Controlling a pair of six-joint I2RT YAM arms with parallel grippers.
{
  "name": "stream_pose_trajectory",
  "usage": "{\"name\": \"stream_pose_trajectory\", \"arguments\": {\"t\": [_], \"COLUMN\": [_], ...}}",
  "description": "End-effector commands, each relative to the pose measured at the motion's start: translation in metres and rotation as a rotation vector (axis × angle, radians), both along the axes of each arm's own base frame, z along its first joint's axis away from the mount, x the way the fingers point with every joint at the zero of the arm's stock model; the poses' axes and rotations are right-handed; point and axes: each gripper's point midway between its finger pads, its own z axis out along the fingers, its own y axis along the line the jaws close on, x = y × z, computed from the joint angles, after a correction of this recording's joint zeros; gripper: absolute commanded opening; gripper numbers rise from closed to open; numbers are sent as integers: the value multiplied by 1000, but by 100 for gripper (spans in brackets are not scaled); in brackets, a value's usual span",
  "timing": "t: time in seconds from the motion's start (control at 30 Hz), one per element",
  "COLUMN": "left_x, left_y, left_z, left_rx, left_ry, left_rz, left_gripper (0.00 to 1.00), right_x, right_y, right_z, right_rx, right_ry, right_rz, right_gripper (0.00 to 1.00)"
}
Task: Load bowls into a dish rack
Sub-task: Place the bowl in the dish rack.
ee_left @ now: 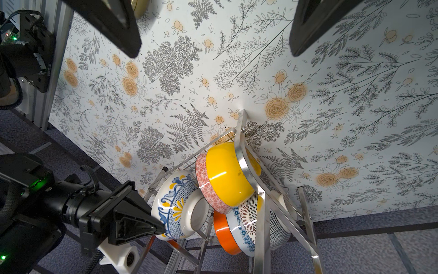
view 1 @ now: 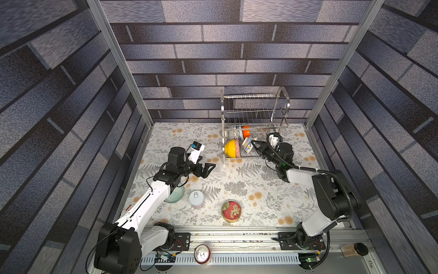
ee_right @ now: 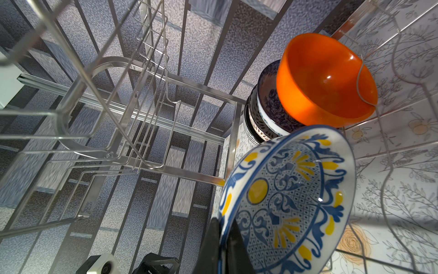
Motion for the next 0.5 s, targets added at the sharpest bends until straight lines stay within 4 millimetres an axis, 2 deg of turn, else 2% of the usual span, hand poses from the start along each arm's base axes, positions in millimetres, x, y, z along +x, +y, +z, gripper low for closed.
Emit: {"name": "stream_pose_trajectory", "arguments": {"t": [0.0,0.47], "left_x": [2,4], "left_y": [2,6], "left_z": [0,-2], "left_rx": [9,13], "left_ry": [-18,-18], "left_rz": [-5,5], "left_gripper": [100,100], "right_x": [3,13], "right_y": [6,19], "right_z": [34,17], "right_rx": [46,85], "right_ry": [-125,-89], "right_rz": [49,122], "right_gripper": [2,2]}}
